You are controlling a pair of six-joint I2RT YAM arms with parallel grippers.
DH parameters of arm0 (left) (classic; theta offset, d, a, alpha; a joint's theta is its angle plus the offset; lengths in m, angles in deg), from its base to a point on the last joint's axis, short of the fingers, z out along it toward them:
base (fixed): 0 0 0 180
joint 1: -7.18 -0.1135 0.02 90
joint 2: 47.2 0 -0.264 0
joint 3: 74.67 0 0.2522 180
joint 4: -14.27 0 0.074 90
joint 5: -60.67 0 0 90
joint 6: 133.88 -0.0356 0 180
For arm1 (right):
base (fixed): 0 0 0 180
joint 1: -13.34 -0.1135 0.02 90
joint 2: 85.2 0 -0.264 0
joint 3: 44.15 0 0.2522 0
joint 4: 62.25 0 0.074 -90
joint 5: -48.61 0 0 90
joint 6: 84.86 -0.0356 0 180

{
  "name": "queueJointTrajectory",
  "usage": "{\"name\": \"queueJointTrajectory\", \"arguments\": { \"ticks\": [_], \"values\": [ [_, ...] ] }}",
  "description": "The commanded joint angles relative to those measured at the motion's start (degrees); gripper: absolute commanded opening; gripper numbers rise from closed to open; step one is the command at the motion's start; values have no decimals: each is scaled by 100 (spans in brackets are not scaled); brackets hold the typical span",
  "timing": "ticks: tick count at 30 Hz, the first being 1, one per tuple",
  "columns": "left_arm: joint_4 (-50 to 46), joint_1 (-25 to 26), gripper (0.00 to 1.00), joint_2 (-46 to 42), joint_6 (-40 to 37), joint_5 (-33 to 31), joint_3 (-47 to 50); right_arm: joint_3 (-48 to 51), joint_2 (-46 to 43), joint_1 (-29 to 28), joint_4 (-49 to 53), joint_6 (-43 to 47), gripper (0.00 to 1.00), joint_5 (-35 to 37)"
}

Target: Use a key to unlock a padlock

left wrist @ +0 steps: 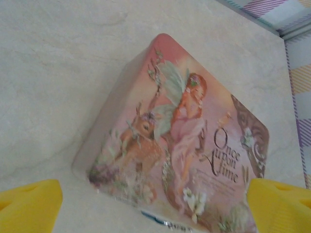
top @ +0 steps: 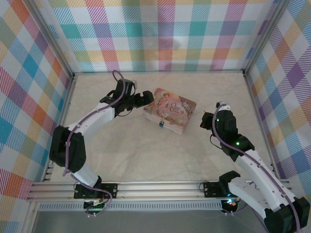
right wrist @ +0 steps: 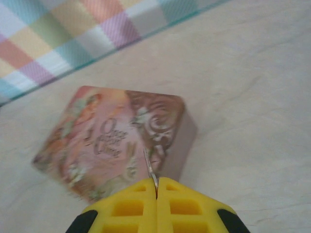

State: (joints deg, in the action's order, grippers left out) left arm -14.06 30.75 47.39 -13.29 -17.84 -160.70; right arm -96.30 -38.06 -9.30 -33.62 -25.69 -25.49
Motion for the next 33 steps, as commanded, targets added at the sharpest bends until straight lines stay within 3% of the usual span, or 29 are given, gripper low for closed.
{"name": "queueJointTrajectory", "arguments": {
  "ticks": [1,9,13,33],
  "values": [
    [465,-129,97,461,5,163,-364,-133,353,209,-74,183,0,461],
    [473,-195,95,1806,-13,720,-1347,-183,1436,749,-787,207,0,263],
    [634,-186,93,2046,158,1093,-1445,-326,1998,902,-1010,201,0,194],
    [1366,332,90,860,613,1119,258,-2055,4925,1086,-1214,370,0,-363]
  ]
}}
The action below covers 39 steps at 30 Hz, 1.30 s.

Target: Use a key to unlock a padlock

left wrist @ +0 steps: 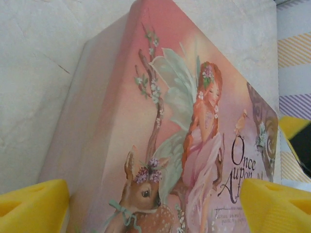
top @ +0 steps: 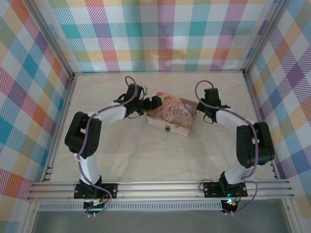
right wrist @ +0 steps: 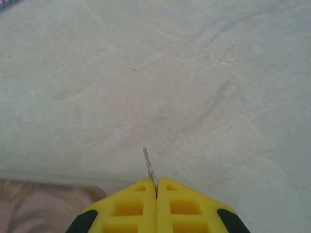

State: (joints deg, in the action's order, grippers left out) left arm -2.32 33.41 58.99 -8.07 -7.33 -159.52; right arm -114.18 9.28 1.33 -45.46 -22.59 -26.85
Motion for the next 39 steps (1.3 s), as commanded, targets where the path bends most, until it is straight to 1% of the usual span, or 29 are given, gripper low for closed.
{"name": "queueJointTrajectory", "arguments": {
  "ticks": [1,7,13,19,22,27,29,32,37,39],
  "values": [
    [233,82,90,-354,115,50,220,-332,280,23,-21,32,0,-325],
    [387,118,90,-669,236,-93,681,-496,605,-162,-133,-64,0,-754],
    [323,114,90,-1055,219,-389,1090,-593,790,-491,-233,-127,0,-869],
    [224,108,91,-1598,239,-790,1600,-735,967,-697,-243,-82,0,-1028],
    [150,108,91,-1861,246,-889,1789,-902,1076,-757,-201,-66,0,-1054],
    [-216,50,96,-2325,165,-1361,2035,-1079,1187,-768,-85,-144,0,-1032],
    [-396,14,98,-2524,112,-1453,2100,-1097,1166,-762,2,-145,0,-965],
    [-625,8,99,-2866,-66,-1373,2161,-1077,1047,-756,112,-88,0,-848],
    [-850,171,100,-3490,-362,-828,2410,-1079,796,-750,357,136,0,-631],
    [-764,293,100,-3778,-378,-669,2635,-1095,742,-739,424,208,0,-620]
  ]
}}
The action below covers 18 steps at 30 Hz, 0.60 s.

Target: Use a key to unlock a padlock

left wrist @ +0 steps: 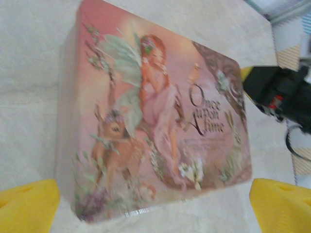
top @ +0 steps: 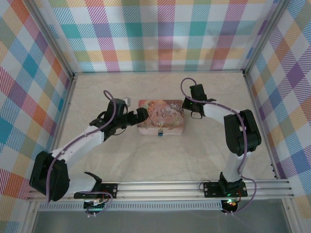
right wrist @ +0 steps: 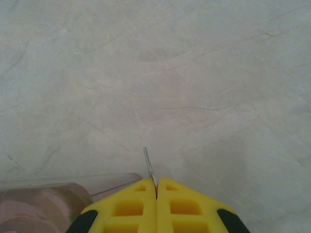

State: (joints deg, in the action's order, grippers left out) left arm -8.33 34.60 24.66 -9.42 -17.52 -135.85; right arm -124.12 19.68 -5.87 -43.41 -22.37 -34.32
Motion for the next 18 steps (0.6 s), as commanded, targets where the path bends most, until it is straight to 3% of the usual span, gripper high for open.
{"name": "queueJointTrajectory", "arguments": {
  "ticks": [1,9,14,18],
  "values": [
    [-64,253,100,-510,-231,390,429,-111,-317,-22,270,201,0,134],
    [1719,912,100,-1772,-49,-103,2165,6,-344,-28,378,100,0,95],
    [2354,1274,100,-1383,-198,-249,2399,251,-484,-40,376,32,0,147],
    [3514,1494,100,-693,-207,-370,2620,425,-610,-77,414,-15,0,137]
  ]
}}
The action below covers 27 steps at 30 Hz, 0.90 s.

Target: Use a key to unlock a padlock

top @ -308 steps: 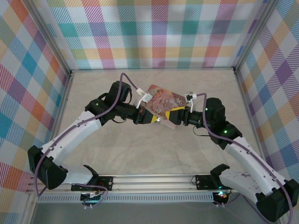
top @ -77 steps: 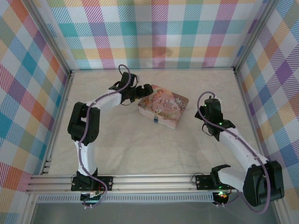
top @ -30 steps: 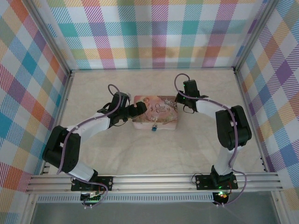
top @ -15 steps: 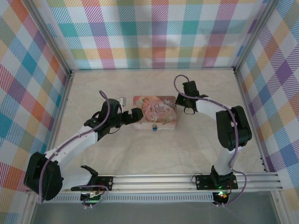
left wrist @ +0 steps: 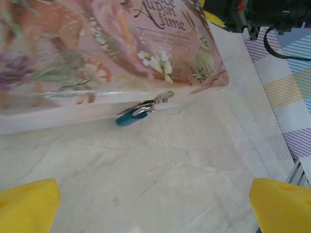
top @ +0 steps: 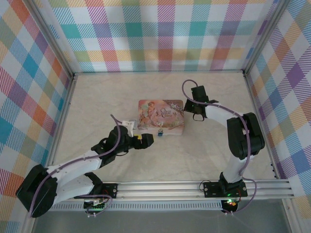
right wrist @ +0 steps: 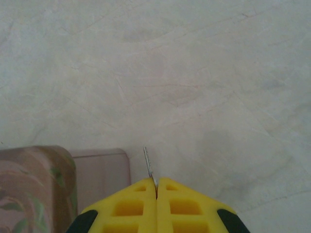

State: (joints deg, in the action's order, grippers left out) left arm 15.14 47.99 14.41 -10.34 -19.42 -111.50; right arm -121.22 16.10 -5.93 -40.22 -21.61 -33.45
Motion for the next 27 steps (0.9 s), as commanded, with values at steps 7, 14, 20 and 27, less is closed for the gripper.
{"name": "queueJointTrajectory", "arguments": {
  "ticks": [7,14,20,27],
  "values": [
    [2266,460,100,1826,-376,-295,-28,427,-387,-229,26,-258,0,45],
    [3474,547,96,2788,-650,-604,-110,586,-453,-366,-59,-374,0,70],
    [3961,542,98,3311,-776,-414,-261,585,-374,-479,-124,-437,0,86],
    [4277,535,100,3826,-953,69,-572,477,-224,-608,-157,-481,0,93]
  ]
}}
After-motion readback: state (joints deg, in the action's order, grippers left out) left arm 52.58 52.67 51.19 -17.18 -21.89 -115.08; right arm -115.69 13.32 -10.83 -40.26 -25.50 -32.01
